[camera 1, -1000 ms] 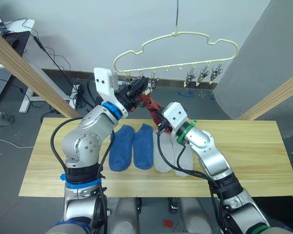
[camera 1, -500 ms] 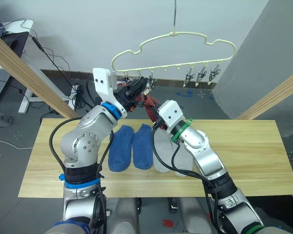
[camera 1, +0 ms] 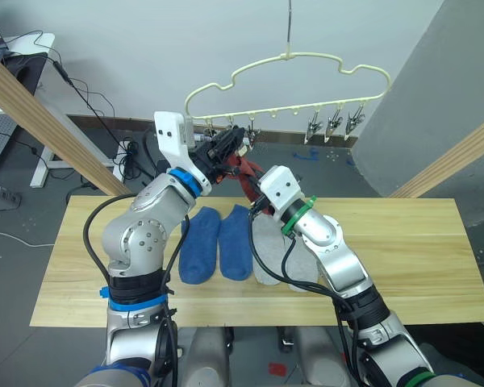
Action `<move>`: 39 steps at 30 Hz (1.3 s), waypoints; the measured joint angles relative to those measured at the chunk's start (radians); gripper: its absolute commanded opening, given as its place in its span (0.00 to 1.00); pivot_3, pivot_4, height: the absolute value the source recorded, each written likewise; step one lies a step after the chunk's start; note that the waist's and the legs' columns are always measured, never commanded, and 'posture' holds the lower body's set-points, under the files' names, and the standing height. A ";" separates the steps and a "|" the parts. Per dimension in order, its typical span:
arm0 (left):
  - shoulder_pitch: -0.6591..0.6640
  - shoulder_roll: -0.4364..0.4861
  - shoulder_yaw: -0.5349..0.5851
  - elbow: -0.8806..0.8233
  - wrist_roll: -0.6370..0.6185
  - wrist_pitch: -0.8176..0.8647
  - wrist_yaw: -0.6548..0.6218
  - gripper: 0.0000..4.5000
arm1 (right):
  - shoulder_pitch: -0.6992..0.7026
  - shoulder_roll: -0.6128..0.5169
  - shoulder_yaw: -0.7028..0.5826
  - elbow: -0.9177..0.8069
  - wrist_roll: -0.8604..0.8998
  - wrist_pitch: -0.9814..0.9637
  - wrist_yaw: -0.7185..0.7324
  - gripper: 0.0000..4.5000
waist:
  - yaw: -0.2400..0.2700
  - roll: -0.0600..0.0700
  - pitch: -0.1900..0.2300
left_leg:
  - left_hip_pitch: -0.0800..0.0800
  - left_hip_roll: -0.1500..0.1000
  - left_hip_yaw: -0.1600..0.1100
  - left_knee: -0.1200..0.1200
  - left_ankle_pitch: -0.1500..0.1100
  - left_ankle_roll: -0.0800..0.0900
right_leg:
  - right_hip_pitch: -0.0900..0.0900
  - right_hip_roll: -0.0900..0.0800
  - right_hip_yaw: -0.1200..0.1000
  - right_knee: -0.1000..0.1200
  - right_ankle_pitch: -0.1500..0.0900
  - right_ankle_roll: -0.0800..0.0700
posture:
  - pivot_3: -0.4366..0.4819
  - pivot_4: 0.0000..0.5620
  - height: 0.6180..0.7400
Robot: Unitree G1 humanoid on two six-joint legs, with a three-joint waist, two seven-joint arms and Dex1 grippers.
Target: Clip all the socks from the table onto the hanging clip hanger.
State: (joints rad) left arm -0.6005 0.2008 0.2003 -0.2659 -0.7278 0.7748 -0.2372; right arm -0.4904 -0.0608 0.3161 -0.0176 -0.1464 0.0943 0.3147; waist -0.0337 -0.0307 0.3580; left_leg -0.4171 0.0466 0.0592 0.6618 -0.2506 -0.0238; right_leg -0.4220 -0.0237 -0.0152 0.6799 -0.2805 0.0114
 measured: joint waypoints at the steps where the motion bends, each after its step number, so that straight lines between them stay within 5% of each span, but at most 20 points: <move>1: 0.000 0.000 0.000 0.000 0.002 -0.001 0.000 0.06 | 0.000 0.000 0.000 0.000 0.000 0.000 -0.001 0.00 | 0.000 0.000 0.000 | 0.000 0.000 0.000 0.000 0.000 0.000 | 0.000 0.000 0.000 0.000 0.000 0.000 | 0.36 0.64 1.00; 39: 0.015 -0.009 -0.017 -0.004 -0.001 -0.012 0.034 0.06 | -0.042 0.059 -0.007 0.022 -0.025 0.031 -0.047 0.00 | -0.001 0.000 0.000 | 0.000 0.000 0.000 0.000 0.000 0.000 | 0.000 0.000 0.000 0.000 0.000 0.000 | 0.36 0.63 1.00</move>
State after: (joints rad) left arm -0.5856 0.1919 0.1828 -0.2703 -0.7284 0.7628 -0.2030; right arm -0.5322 -0.0021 0.3092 0.0046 -0.1715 0.1255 0.2673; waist -0.0351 -0.0308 0.3580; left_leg -0.4172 0.0466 0.0591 0.6620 -0.2506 -0.0238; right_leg -0.4220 -0.0237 -0.0153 0.6801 -0.2804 0.0112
